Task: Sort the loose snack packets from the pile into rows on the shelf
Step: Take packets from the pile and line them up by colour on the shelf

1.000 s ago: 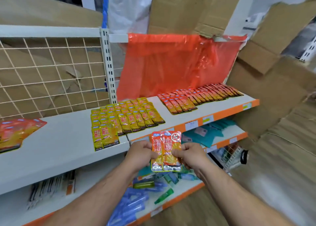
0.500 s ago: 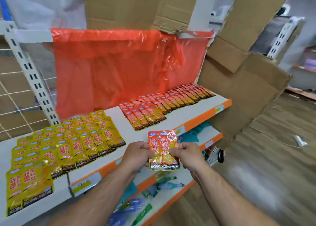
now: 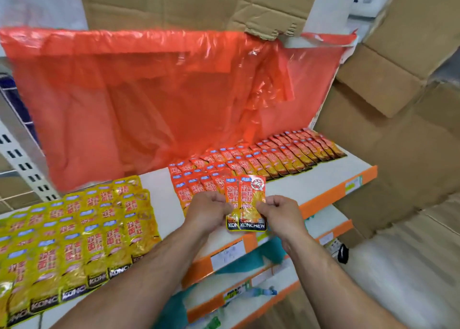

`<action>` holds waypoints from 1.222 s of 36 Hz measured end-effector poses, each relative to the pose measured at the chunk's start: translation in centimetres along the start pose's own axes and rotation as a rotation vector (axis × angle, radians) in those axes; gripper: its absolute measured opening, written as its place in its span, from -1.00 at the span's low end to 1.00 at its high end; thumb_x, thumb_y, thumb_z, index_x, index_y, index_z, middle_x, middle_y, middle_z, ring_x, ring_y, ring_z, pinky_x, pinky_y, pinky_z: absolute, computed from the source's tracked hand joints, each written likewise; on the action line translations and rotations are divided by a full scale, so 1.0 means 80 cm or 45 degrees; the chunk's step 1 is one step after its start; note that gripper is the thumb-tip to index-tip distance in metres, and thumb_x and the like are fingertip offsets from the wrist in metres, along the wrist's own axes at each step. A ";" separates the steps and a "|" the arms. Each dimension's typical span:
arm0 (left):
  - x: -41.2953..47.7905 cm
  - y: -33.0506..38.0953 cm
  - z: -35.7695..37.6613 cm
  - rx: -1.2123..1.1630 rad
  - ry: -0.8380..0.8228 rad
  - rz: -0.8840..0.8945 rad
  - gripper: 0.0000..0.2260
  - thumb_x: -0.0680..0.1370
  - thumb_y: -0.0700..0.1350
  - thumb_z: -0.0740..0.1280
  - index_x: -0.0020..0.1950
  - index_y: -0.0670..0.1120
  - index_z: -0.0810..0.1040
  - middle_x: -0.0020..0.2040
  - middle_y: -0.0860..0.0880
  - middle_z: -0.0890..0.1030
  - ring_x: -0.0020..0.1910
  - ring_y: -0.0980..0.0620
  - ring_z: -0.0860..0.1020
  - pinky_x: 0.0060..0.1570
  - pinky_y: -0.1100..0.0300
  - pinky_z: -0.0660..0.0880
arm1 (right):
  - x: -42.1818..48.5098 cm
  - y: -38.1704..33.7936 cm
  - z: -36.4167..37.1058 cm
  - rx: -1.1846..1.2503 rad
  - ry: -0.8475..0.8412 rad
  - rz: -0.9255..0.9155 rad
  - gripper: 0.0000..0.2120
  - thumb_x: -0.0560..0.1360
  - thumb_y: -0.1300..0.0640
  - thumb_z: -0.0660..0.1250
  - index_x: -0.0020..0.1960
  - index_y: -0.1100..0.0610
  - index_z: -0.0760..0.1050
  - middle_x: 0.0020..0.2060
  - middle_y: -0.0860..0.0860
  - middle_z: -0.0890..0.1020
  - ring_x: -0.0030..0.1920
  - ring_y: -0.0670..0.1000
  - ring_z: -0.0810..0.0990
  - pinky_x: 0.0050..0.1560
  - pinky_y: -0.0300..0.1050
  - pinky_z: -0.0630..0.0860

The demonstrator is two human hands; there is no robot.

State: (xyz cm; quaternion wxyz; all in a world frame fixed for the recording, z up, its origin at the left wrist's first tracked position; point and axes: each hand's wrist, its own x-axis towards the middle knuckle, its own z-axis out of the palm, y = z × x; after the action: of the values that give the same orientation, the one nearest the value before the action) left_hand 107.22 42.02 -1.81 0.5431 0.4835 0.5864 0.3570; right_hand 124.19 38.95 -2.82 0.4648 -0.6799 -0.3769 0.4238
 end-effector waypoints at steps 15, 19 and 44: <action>0.069 0.019 0.079 0.323 0.637 -0.066 -0.73 0.34 -0.21 0.54 -0.41 -0.08 0.46 -0.42 0.00 0.54 -0.37 -0.03 0.54 -0.28 0.14 0.52 | 0.154 -0.007 -0.044 -0.151 -0.456 -0.017 -0.83 0.50 0.13 0.47 -0.20 0.11 0.51 -0.53 -0.11 0.41 -0.56 -0.12 0.33 -0.43 -0.20 0.26; 0.072 0.023 0.095 0.470 0.762 -0.077 -0.79 0.38 -0.18 0.53 -0.35 -0.08 0.51 -0.38 0.02 0.56 -0.31 -0.01 0.57 -0.35 0.26 0.37 | 0.161 -0.005 -0.048 -0.182 -0.572 -0.114 -0.84 0.52 0.13 0.44 -0.22 0.06 0.53 -0.41 -0.08 0.50 -0.39 -0.06 0.44 -0.35 -0.18 0.32; 0.061 0.023 0.117 0.893 0.970 -0.040 -0.81 0.47 0.04 0.42 -0.14 -0.05 0.52 -0.25 0.01 0.58 -0.22 -0.04 0.55 -0.25 0.15 0.45 | 0.170 -0.004 -0.055 -0.097 -0.623 -0.012 -0.85 0.53 0.11 0.44 0.03 0.08 0.49 -0.08 0.03 0.63 -0.28 -0.03 0.51 -0.39 -0.19 0.41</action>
State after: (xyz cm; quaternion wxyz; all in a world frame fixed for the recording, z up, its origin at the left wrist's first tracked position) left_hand 116.99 46.22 -2.95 0.1016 0.4633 0.8341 0.2817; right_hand 133.08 49.97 -4.70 0.3357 -0.5722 -0.4971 0.5592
